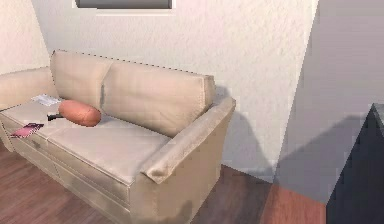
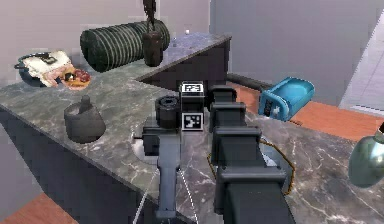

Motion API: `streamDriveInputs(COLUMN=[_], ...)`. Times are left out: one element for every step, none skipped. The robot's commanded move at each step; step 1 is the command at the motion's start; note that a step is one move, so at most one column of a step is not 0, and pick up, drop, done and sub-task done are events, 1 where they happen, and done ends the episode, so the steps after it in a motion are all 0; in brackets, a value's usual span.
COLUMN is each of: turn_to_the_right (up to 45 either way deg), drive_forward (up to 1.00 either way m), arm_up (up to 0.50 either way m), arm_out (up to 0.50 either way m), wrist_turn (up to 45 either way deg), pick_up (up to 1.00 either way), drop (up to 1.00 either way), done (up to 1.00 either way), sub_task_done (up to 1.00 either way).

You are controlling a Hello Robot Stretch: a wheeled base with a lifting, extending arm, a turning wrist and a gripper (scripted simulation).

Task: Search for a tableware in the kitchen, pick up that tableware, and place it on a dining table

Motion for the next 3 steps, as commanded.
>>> streamDriveInputs(turn_to_the_right=[0.0,0.0,0.0], drive_forward=[0.0,0.0,0.0], arm_up=[0.0,0.0,0.0], arm_out=[0.0,0.0,0.0], wrist_turn=[45.0,45.0,45.0], pick_up=[0.0,0.0,0.0], drop=[0.0,0.0,0.0], done=[0.0,0.0,0.0], sub_task_done=[0.0,0.0,0.0])
